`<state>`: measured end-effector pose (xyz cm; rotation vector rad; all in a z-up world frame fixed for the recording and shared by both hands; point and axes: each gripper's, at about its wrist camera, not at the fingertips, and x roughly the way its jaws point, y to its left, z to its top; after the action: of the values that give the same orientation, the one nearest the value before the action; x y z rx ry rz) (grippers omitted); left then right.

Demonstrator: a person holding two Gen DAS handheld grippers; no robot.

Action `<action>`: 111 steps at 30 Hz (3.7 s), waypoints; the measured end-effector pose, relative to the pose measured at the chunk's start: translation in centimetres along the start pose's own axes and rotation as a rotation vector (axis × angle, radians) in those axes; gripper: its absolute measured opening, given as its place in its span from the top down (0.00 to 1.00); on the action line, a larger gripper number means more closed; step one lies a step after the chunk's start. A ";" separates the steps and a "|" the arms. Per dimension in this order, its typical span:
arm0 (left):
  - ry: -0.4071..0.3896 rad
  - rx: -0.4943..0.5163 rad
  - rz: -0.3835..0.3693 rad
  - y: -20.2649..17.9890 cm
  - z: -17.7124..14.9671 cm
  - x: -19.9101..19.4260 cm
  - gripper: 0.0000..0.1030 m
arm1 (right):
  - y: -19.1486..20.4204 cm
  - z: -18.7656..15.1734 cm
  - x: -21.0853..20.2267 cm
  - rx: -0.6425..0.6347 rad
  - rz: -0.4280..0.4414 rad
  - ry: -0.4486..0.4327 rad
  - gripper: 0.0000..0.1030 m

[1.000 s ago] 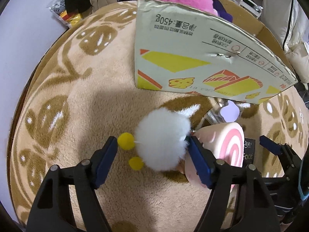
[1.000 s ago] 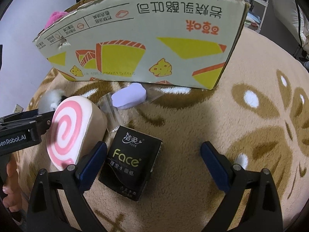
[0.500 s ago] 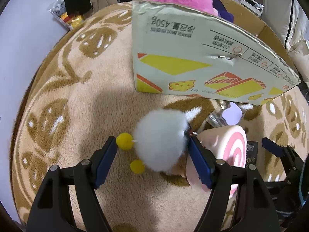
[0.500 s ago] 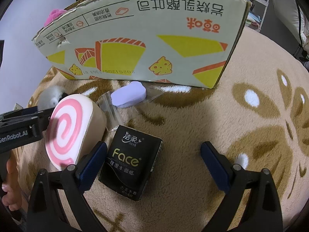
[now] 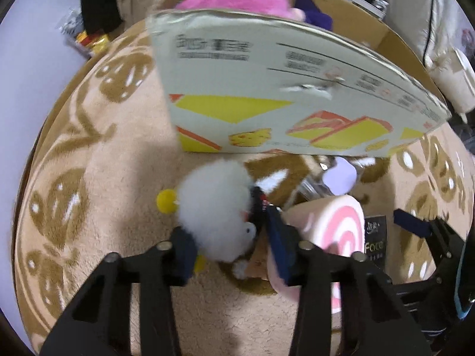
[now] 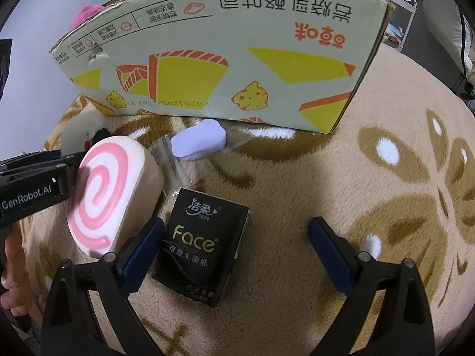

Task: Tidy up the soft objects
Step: 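Close the left tool on the white plush while the right tool grasps the black Face tissue pack, then lift the white plush and black tissue pack over the box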

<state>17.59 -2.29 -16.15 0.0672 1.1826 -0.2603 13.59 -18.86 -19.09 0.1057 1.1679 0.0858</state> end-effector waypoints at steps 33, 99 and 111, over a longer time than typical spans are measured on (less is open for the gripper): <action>-0.099 0.041 0.001 -1.3 -2.0 -3.9 0.69 | -3.1 -1.9 -2.6 0.100 0.018 -0.030 0.52; -0.747 0.143 0.078 -6.2 5.1 -16.7 0.68 | -5.6 7.9 -16.6 0.066 0.105 -0.735 0.53; -0.631 0.121 0.069 -5.1 6.5 -11.6 0.67 | -6.4 9.1 -12.4 0.084 0.159 -0.633 0.52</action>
<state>18.21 -6.51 -2.52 0.1207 0.5359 -0.2662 17.25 -27.07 -5.09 0.2785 0.5295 0.1326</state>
